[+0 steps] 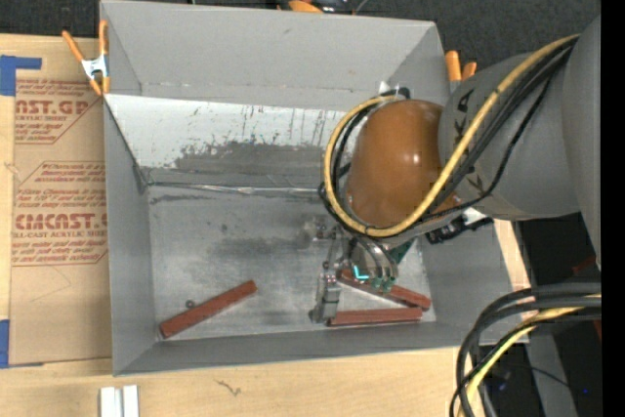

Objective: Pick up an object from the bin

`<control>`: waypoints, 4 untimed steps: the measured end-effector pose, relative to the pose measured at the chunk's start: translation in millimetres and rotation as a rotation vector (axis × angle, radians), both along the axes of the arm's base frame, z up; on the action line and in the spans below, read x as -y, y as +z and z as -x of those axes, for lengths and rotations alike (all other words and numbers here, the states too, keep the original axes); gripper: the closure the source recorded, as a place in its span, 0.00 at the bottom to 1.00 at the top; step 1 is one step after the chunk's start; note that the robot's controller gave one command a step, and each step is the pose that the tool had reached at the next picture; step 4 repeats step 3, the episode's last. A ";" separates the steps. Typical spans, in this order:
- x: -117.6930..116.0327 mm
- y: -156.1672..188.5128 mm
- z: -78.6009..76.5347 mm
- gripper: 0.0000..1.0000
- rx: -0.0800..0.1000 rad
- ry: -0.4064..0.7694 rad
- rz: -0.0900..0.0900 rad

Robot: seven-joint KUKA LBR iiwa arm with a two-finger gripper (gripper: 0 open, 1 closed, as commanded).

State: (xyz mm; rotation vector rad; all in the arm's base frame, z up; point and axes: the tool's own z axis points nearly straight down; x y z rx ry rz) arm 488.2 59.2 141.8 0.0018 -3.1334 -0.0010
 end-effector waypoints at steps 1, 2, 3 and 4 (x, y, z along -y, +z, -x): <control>-152.4 -74.4 -12.1 0.00 0.007 0.049 -0.004; -147.5 -72.2 -13.5 1.00 0.007 0.042 -0.001; -146.2 77.3 1.5 1.00 0.016 0.065 -0.004; -146.2 77.3 1.5 1.00 0.016 0.065 -0.004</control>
Offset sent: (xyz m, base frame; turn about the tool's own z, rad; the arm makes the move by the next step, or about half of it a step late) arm 0.0141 0.1463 -0.0718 -0.0408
